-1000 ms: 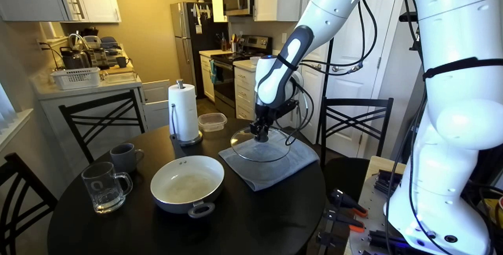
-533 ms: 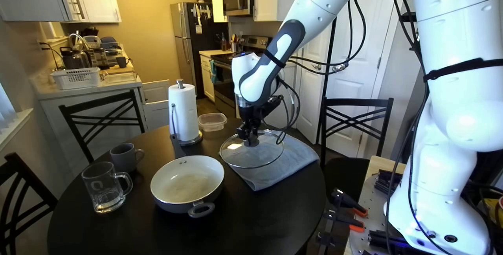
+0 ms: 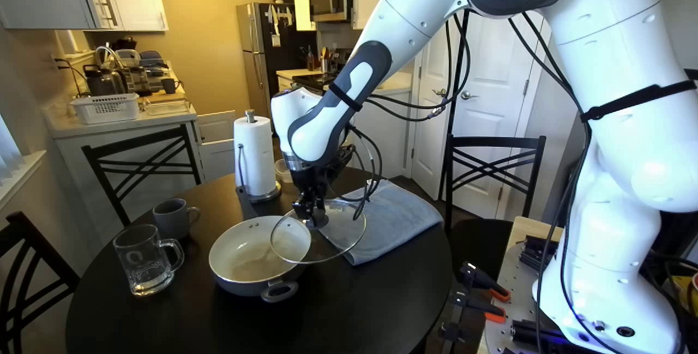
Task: Lift the lid from the towel and use it to cover the pan
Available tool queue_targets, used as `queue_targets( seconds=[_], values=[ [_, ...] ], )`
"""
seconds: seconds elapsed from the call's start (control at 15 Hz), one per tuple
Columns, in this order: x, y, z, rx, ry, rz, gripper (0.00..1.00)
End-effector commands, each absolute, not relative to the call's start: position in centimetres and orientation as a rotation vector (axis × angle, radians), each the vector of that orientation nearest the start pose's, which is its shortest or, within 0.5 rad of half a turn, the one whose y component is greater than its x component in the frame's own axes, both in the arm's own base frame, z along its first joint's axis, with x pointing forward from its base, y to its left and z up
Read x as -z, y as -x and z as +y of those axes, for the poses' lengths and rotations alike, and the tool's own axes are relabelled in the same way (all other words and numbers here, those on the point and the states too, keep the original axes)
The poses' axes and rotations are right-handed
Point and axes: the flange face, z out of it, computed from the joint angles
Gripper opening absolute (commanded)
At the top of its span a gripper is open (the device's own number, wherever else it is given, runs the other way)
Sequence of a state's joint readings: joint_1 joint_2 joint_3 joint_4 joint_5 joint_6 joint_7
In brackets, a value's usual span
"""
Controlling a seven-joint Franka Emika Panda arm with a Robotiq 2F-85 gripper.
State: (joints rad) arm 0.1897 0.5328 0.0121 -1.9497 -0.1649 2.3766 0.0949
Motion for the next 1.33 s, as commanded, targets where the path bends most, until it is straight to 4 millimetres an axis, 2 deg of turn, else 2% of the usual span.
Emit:
queue_targets(
  seconds=[0.0,0.33,0.53,0.73,1.07,1.27],
  values=[
    [-19.5,-61.3,15.3,-0.138,3.225,-0.53,0.33],
    [-19.5,-62.9,19.9,-0.125,3.208,-0.694,0.33],
    [-20.2,-64.1,21.5,-0.106,3.202,-0.749,0.33],
    [-20.7,-65.7,21.2,-0.085,3.181,-0.732,0.33],
    [-22.1,-68.7,19.1,-0.026,3.143,-0.699,0.33],
    [-21.7,-69.5,18.8,-0.039,3.09,-0.724,0.33]
  ],
)
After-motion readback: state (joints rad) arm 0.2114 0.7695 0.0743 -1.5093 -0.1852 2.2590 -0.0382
